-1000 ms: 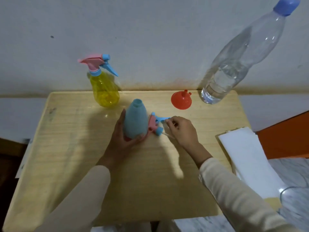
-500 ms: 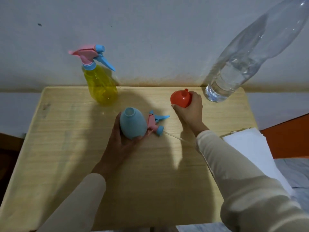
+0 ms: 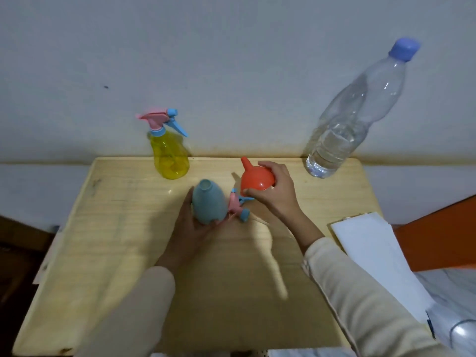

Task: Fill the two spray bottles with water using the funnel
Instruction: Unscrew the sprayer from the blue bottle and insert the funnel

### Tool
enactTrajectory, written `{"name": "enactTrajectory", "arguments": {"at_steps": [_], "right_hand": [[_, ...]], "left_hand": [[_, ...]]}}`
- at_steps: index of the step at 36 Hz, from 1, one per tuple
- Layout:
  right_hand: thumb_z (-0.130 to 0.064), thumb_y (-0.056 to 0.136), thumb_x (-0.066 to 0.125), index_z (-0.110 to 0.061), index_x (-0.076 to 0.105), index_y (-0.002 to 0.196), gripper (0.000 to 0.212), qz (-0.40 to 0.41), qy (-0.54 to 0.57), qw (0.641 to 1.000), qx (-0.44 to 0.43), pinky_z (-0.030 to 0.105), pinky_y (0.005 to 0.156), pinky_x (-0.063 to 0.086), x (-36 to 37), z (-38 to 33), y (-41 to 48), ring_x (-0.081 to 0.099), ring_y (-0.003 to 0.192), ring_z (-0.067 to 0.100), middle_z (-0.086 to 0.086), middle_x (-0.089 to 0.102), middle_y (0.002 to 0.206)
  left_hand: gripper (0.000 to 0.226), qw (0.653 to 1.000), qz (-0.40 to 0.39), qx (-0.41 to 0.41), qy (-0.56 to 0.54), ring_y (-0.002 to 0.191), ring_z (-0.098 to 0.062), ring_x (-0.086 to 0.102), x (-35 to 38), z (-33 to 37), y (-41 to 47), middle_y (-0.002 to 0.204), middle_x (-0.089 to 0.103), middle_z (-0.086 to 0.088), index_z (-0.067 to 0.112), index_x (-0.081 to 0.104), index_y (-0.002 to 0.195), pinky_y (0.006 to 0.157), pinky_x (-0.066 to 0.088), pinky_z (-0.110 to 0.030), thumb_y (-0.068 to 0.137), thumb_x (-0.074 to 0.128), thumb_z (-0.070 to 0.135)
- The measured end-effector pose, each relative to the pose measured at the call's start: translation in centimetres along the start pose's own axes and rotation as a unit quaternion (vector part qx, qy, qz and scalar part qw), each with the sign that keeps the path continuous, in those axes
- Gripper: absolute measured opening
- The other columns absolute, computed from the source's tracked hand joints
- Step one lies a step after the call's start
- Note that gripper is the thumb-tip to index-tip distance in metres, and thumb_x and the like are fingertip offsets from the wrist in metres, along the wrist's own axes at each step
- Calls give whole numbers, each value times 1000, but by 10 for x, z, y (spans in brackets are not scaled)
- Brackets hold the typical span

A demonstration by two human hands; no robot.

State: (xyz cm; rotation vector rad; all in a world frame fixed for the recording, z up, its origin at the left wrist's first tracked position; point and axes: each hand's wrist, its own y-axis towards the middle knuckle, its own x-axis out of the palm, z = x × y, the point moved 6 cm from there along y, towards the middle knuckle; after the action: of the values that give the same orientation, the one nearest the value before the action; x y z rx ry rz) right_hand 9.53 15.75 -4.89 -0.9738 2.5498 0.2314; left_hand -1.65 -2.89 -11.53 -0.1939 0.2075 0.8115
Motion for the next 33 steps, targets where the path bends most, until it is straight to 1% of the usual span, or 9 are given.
{"name": "enactTrajectory", "arguments": {"at_steps": [3,6,10,13,16,20,24,27,33], "right_hand": [[-45,40,76,-20,49,109,78,-7,14,1000,-18,22,81,48,2,-13,-4,53,95,12,1,52,110],[-40,45,79,-21,47,106,71,-30,2,999,-41,29,80,51,5,-26,-7,55,92,10,0,54,107],[-51,51,71,-28,46,106,64,-65,-46,992,-100,28,81,45,12,-48,-11,55,98,16,-1,56,109],[-55,61,69,-31,46,118,67,-77,-109,981,-141,39,93,40,16,-66,-10,50,106,16,-10,53,113],[-60,65,69,-32,41,124,71,-88,-157,970,-162,36,93,34,18,-83,-9,46,109,16,-10,51,115],[-59,71,71,-30,45,127,68,-111,-205,953,-194,38,97,34,23,-102,-5,41,114,19,-10,51,128],[-62,73,64,-34,42,136,72,-114,-237,938,-225,36,97,28,28,-114,-3,37,117,19,-9,48,134],[-62,76,62,-35,39,139,72,-121,-238,935,-235,36,97,28,32,-120,-4,35,117,18,-8,47,135],[-66,79,55,-33,28,146,80,-183,-317,898,-242,39,99,30,58,-114,-8,35,120,22,-6,39,142]], "left_hand": [[110,998,14,-5,54,125,-10,44,-4,-1,5,140,44,5,24,31,143,102,42,-33,50,78,60],[107,997,30,-9,63,124,-16,46,-7,-3,6,138,46,1,21,32,144,103,43,-40,54,76,59],[94,998,46,10,49,114,-15,52,-6,6,8,127,54,0,19,42,135,93,46,-30,56,73,59],[81,999,44,19,24,105,-9,56,-3,14,7,120,57,5,27,45,128,84,45,-17,58,74,55],[81,999,36,15,21,108,-10,55,-2,12,8,122,57,3,23,44,131,82,46,-10,61,77,48],[88,999,34,5,28,111,-16,56,-4,3,11,124,56,-2,15,44,134,91,51,-28,61,77,51],[80,999,22,7,43,111,-10,52,-3,2,12,127,54,0,15,42,135,83,40,-3,67,76,40],[83,999,26,6,42,114,-13,52,-3,1,13,128,54,0,16,40,137,88,43,-16,67,76,44],[80,1000,12,12,12,115,-9,52,-3,6,8,128,52,4,29,39,134,92,46,-22,65,73,53]]}}
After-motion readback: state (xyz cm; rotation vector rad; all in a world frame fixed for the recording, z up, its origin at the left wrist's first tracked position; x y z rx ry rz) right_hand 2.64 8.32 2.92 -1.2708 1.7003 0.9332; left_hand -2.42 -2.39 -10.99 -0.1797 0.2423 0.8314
